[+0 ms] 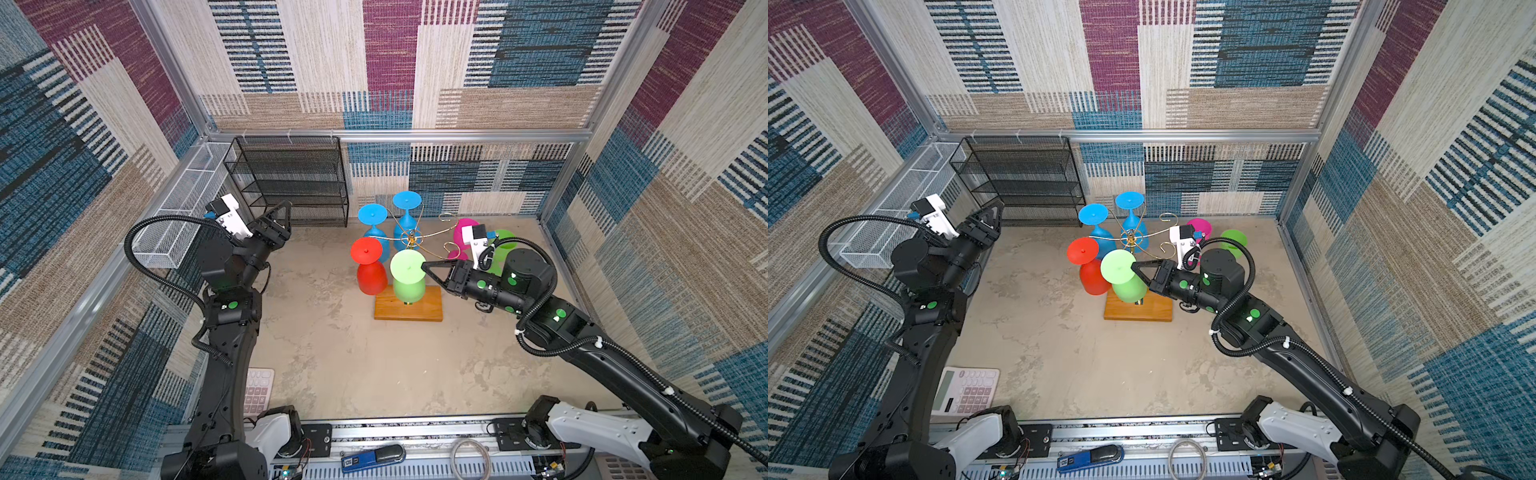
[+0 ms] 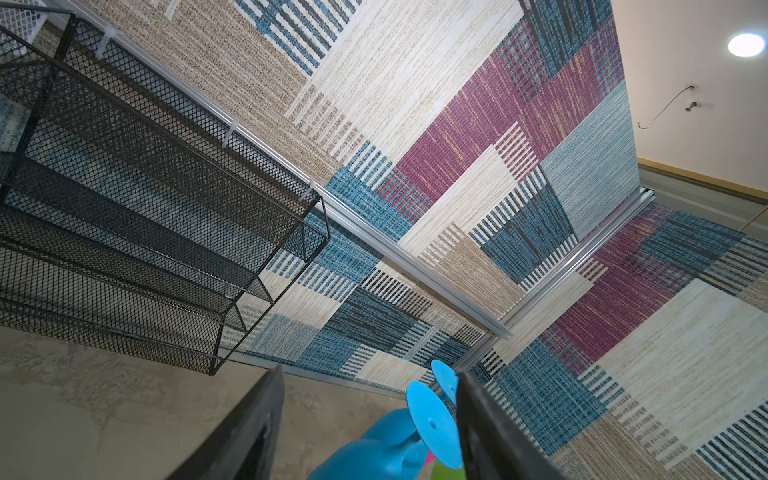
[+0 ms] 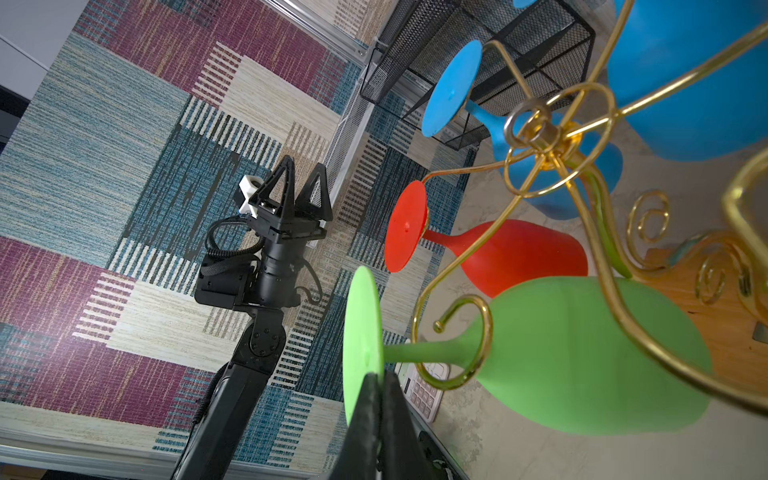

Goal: Take the wine glass off the wine glass rack

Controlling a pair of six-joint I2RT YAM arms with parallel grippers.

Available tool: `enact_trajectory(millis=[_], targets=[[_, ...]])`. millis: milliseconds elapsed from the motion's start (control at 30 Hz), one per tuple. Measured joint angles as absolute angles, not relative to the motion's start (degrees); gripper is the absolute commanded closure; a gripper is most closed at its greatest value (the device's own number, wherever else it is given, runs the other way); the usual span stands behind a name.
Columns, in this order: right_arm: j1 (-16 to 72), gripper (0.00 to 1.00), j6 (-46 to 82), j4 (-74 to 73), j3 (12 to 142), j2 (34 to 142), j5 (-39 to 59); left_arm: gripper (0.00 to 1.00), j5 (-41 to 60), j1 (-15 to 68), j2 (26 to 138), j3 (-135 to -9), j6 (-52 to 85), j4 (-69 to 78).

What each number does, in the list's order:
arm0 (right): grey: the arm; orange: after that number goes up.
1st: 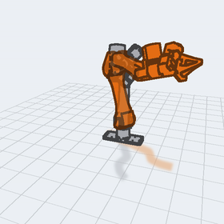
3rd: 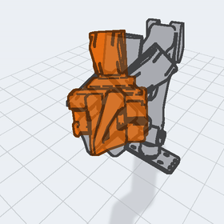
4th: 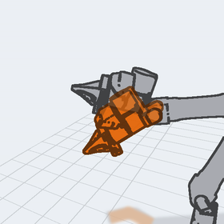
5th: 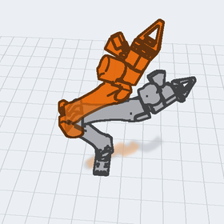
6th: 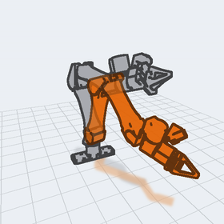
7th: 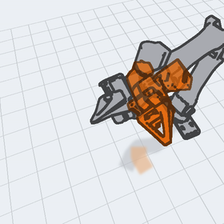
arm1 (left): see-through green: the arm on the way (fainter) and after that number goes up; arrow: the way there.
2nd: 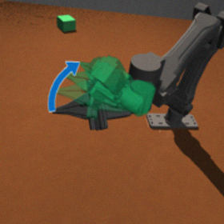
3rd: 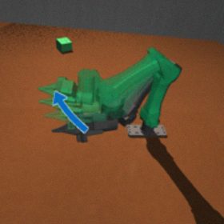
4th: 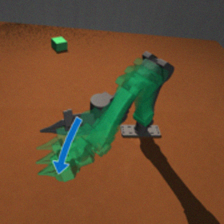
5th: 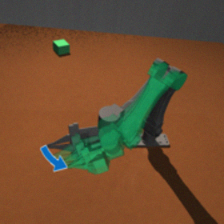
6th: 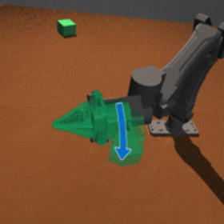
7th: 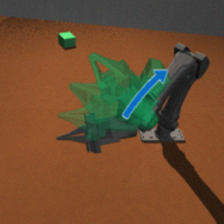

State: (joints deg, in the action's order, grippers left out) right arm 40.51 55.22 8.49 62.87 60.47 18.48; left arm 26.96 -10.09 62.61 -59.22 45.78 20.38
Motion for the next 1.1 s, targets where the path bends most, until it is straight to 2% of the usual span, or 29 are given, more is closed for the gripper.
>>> enact_trajectory(millis=[400,1100], targets=[[40.53,1.0,55.27,9.32,67.51,63.35,18.87,0.3,26.98,-10.55,67.46,-63.22,47.79,24.62],[40.53,1.0,56.95,10.52,67.66,64.47,15.57,0.3,27.2,-11.64,68.66,-63.51,48.45,27.4]])
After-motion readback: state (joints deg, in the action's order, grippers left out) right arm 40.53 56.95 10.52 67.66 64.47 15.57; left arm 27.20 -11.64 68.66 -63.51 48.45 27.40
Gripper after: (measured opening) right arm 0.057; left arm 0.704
